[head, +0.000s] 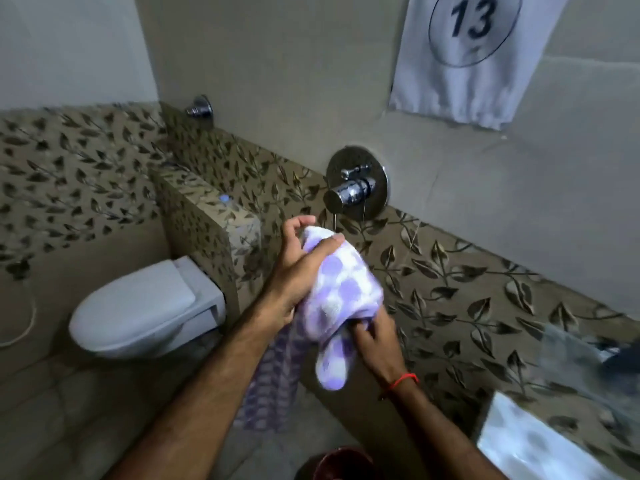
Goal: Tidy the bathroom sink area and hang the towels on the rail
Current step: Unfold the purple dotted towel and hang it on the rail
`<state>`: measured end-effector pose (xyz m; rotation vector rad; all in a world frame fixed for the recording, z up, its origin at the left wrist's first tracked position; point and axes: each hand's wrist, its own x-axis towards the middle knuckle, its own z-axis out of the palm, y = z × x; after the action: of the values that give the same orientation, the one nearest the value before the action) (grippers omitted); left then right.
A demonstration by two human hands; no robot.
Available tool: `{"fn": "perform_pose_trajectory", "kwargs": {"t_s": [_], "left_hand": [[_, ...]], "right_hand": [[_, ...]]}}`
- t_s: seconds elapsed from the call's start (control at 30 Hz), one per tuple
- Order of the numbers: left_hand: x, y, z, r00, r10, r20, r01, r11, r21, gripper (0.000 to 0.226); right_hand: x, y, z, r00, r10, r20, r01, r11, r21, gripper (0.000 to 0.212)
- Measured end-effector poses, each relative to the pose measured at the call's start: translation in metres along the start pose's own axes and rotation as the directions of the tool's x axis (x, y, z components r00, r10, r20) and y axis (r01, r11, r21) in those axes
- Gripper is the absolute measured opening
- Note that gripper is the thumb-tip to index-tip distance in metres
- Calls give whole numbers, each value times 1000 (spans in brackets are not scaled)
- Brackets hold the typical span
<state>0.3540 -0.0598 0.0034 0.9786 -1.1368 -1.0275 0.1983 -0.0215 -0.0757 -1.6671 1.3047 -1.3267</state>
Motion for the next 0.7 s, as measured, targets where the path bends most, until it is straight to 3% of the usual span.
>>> {"fn": "perform_pose_trajectory", "kwargs": {"t_s": [0.03, 0.1, 0.17, 0.2, 0.23, 0.27, 0.33, 0.4, 0.47, 0.57, 0.63, 0.7], "left_hand": [[-9, 12, -3, 994, 100, 44, -100, 995, -9, 46], [-33, 29, -9, 965, 256, 52, -258, 965, 50, 47], [-57, 32, -10, 932, 362, -17, -339, 887, 314, 66], [-65, 27, -11, 920, 391, -17, -344, 829, 441, 73], [-71, 25, -10, 946, 324, 0, -291, 850, 440, 69], [-79, 26, -9, 971, 238, 33, -229, 872, 432, 52], [-94, 30, -8, 986, 166, -7, -146, 888, 436, 21], [-102, 40, -11, 967, 198, -157, -131, 923, 362, 20], [-107, 58, -10, 945, 230, -231, -150, 936, 317, 17], [-104, 90, -12, 896, 438, -78, -351, 804, 480, 16], [-105, 111, -12, 793, 608, -47, -470, 659, 587, 18], [-114, 121, -6, 644, 761, -82, -605, 572, 554, 17]], "right_hand": [[3, -19, -4, 997, 14, -70, -7, 996, 93, 17], [6, -59, -20, 989, 29, -147, 12, 962, 273, 22], [5, -92, -40, 989, 11, -147, 38, 943, 330, 22], [4, -102, -48, 993, 17, -118, 23, 943, 332, 19], [1, -111, -56, 997, 30, -74, -4, 943, 334, 18], [-2, -117, -63, 999, 42, -28, -31, 947, 320, 25], [-12, -124, -77, 997, 19, 69, -36, 965, 261, 36], [-21, -133, -93, 991, -37, 128, 15, 985, 172, 30], [-26, -143, -113, 993, -75, 89, 76, 997, -11, 21], [-22, -170, -139, 970, -232, -71, 195, 919, -343, 19], [-22, -188, -150, 866, -448, -220, 326, 841, -431, 28], [-34, -192, -152, 637, -694, -335, 495, 701, -513, 38]]}}
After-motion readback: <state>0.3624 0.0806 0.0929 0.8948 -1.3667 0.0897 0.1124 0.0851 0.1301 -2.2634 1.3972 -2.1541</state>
